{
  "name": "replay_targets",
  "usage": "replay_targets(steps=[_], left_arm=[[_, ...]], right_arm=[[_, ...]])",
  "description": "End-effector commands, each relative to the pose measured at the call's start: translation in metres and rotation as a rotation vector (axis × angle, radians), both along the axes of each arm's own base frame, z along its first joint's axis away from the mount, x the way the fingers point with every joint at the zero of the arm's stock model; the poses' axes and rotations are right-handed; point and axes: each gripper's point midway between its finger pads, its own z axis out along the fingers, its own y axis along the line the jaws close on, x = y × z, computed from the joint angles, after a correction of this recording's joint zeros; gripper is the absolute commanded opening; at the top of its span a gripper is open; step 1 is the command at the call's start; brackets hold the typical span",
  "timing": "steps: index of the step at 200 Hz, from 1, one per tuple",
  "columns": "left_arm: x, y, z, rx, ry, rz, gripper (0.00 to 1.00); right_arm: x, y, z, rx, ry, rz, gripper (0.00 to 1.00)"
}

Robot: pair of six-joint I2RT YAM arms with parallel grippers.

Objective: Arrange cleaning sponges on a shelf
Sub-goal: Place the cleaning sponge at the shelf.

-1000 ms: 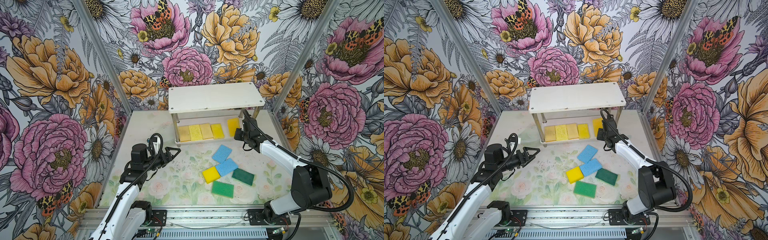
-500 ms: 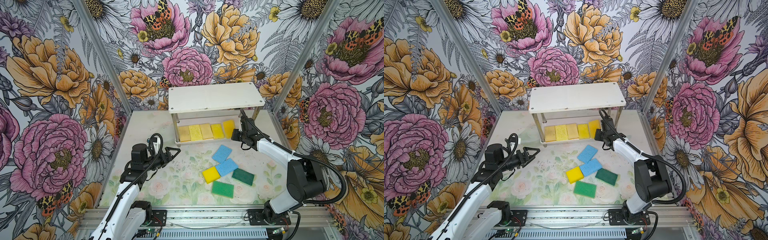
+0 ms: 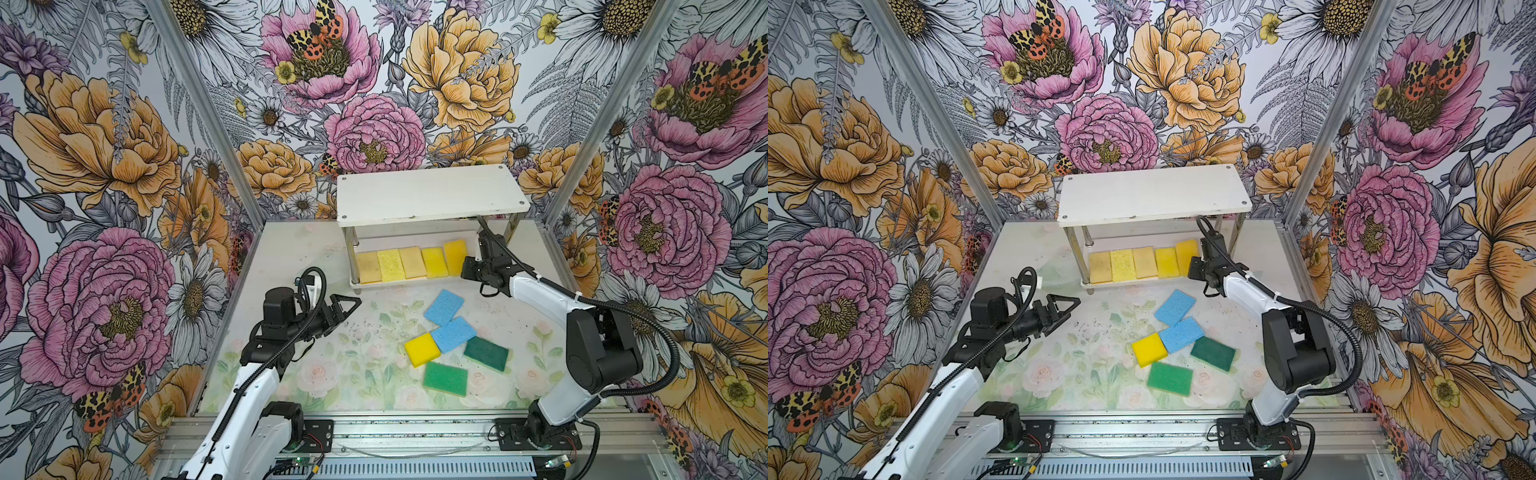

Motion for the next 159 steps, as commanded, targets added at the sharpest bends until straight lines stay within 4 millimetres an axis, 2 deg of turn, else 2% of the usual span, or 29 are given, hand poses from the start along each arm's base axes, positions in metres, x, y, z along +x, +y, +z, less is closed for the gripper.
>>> replay_targets(steps=[1,30,67,97,159], left_arm=[[-0.0004,0.0020,-0.0005,0.009,-0.009,-0.004,0.93],[0.0001,0.0021,-0.0007,0.010,-0.008,-0.004,0.93],[-0.0010,0.0018,-0.0008,0.008,-0.008,-0.005,0.93],[-0.0013,0.0026,-0.0023,0.009,-0.004,-0.001,0.93],[-0.0017,0.0028,-0.0044,0.011,0.001,0.001,0.93]], right_arm=[[0.0100,0.0013,0.0088,0.014,-0.027,0.001,0.12],[0.0116,0.0007,0.0062,0.006,-0.024,0.008,0.21],[0.0146,-0.0013,0.0047,0.005,-0.021,0.006,0.26],[0.0140,-0.0037,0.0042,0.007,-0.023,-0.004,0.35],[0.0191,-0.0013,0.0055,0.035,-0.036,0.006,0.42]])
